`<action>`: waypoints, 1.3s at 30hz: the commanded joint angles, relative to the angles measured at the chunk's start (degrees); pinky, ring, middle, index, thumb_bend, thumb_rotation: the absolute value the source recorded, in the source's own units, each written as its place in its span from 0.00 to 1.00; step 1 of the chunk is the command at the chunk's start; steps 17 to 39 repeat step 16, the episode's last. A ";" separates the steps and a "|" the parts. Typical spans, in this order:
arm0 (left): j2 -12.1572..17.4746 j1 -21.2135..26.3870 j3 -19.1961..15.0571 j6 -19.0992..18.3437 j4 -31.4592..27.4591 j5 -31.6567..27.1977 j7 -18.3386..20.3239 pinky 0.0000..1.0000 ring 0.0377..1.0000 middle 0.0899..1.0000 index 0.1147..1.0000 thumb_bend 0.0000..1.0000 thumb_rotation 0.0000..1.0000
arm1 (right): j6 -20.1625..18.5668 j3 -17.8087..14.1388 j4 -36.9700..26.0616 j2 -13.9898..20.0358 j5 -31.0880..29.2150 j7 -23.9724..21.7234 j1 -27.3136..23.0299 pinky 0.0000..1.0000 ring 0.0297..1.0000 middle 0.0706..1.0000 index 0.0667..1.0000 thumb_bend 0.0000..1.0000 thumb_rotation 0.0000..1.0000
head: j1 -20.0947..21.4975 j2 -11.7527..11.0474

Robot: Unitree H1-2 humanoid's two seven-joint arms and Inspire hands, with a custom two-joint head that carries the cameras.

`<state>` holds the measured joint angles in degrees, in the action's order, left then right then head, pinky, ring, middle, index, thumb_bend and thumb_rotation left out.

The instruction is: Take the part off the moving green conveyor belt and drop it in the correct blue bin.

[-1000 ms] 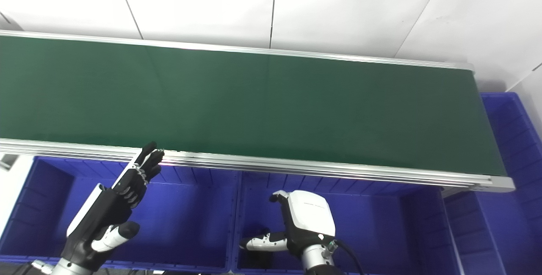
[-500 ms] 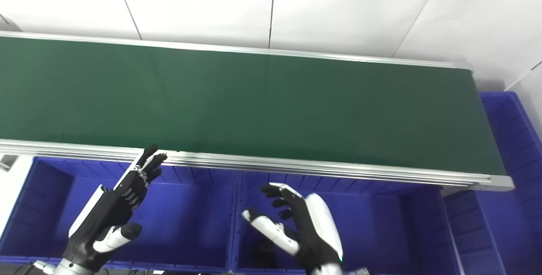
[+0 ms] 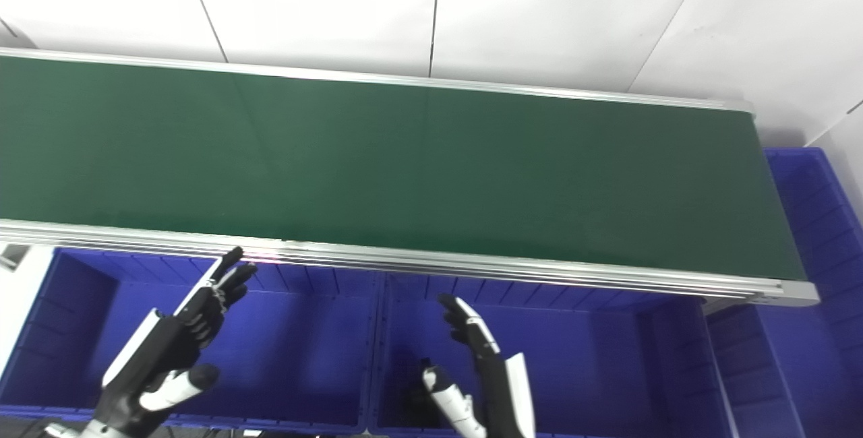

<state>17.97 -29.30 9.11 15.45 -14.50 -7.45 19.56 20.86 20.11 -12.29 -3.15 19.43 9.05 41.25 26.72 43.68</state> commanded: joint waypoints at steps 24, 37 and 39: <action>-2.58 -1.16 1.66 1.88 -1.81 1.62 0.44 1.00 1.00 0.96 1.00 0.81 0.71 | 4.46 3.48 1.37 -0.61 -1.88 -0.76 -1.54 0.85 0.88 0.90 0.88 0.90 1.00 | -6.55 -1.17; -2.58 -1.16 1.66 1.88 -1.81 1.62 0.44 1.00 1.00 0.96 1.00 0.81 0.71 | 4.46 3.48 1.37 -0.61 -1.88 -0.76 -1.54 0.85 0.88 0.90 0.88 0.90 1.00 | -6.55 -1.17; -2.58 -1.16 1.66 1.88 -1.81 1.62 0.44 1.00 1.00 0.96 1.00 0.81 0.71 | 4.46 3.48 1.37 -0.61 -1.88 -0.76 -1.54 0.85 0.88 0.90 0.88 0.90 1.00 | -6.55 -1.17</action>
